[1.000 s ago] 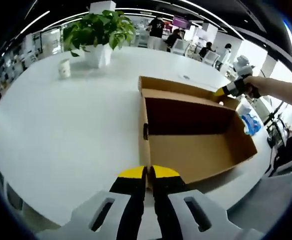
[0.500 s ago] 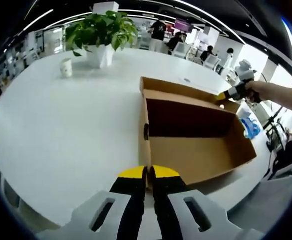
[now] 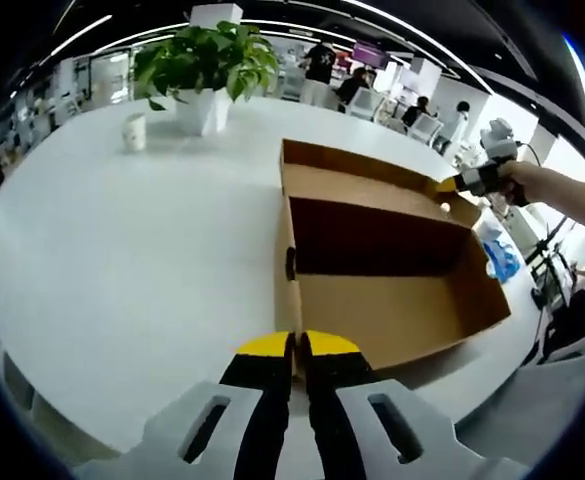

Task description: Operate the shoe box by opening the lid, removing the specified soft item, and placing it in the target area until the item is outside and the box remains undamaged.

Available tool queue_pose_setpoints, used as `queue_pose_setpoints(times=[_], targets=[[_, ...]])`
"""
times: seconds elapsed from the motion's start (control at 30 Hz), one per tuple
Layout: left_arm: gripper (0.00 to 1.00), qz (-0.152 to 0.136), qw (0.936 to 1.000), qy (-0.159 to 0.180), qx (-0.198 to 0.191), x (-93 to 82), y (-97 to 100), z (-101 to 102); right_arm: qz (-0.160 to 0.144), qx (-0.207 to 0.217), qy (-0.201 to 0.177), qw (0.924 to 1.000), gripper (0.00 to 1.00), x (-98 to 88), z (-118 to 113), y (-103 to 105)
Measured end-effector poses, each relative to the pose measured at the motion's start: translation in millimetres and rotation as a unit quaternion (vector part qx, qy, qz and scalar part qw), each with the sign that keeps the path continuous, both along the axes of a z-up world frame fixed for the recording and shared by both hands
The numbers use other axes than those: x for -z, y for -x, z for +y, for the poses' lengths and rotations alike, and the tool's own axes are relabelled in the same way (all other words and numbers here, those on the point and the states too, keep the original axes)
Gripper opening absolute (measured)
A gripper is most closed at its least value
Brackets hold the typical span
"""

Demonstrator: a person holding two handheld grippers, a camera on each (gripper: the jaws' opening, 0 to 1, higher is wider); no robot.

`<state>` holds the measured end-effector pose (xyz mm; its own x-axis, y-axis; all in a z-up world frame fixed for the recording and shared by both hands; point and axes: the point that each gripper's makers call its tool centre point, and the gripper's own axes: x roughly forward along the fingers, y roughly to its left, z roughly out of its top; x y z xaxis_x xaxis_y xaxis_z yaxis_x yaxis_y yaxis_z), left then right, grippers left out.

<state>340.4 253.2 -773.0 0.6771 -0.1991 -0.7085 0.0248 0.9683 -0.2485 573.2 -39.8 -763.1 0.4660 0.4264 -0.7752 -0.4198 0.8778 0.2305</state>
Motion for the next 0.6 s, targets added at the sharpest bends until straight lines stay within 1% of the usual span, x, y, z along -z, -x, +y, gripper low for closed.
queue_pose_setpoints(times=[0.2,0.4,0.6], targets=[[0.01,0.0,1.0,0.005,-0.002,0.0,-0.2,-1,-0.012,0.0,-0.012,0.9999,0.0,-9.4,0,-3],[0.01,0.001,1.0,0.004,-0.002,0.4,-0.6,0,-0.029,0.003,-0.028,0.9992,0.0,-24.7,1,-2],[0.01,0.0,1.0,0.003,-0.001,-0.5,0.4,-2,-0.043,0.006,-0.037,0.9984,0.0,-30.4,1,-1]])
